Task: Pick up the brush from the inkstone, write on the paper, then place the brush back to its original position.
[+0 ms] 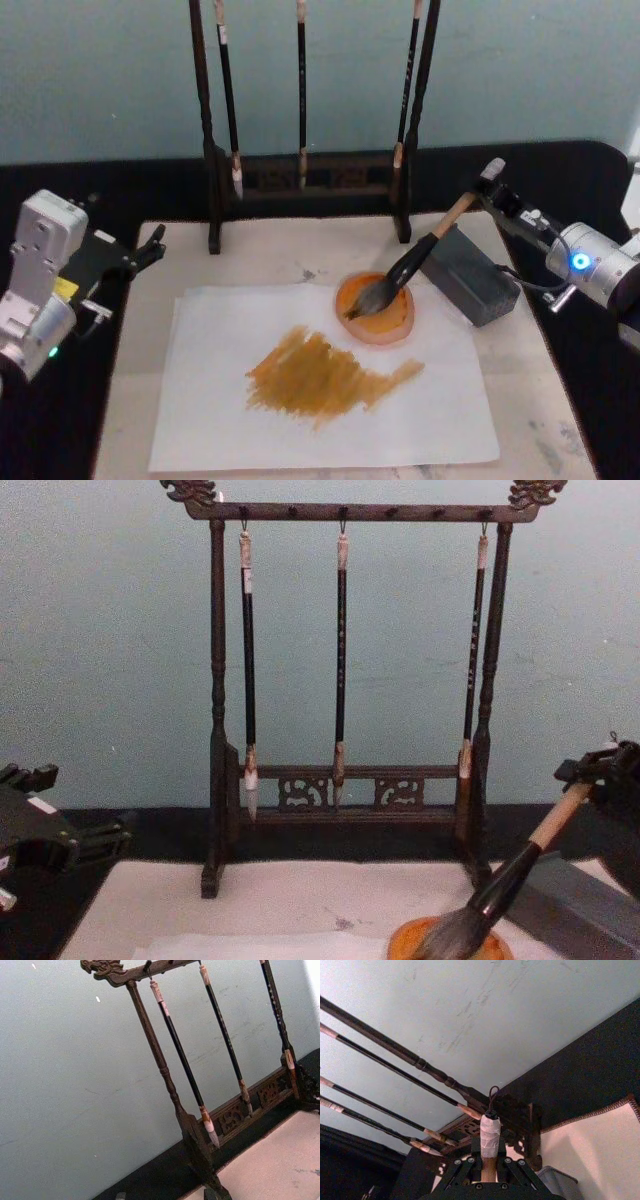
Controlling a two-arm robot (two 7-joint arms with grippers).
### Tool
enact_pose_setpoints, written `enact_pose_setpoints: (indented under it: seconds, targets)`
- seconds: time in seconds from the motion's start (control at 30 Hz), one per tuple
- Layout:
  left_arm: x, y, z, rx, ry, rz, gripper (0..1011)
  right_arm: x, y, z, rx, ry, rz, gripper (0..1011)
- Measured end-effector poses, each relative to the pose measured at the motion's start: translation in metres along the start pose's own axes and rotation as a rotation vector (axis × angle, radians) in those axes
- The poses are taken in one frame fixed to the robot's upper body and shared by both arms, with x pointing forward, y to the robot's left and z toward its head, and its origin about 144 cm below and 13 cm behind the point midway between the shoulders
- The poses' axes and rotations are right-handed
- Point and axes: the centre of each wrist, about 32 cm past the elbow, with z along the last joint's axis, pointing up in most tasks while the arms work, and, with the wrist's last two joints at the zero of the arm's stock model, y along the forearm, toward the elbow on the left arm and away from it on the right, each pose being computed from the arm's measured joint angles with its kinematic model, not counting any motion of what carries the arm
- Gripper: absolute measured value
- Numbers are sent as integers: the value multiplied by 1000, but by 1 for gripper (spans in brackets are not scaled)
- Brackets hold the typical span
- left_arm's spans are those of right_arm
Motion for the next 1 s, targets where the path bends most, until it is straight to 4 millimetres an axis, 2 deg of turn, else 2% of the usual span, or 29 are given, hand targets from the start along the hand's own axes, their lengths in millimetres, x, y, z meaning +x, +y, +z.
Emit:
enact_pose_setpoints:
  seconds: [0.43,1.0]
  targets:
    - [0,0,0,0,0,0,1009,7,6,-2,28,75,-42,154]
    - [0,0,0,0,0,0,1010,14,-4,-12,62,177,-104,155]
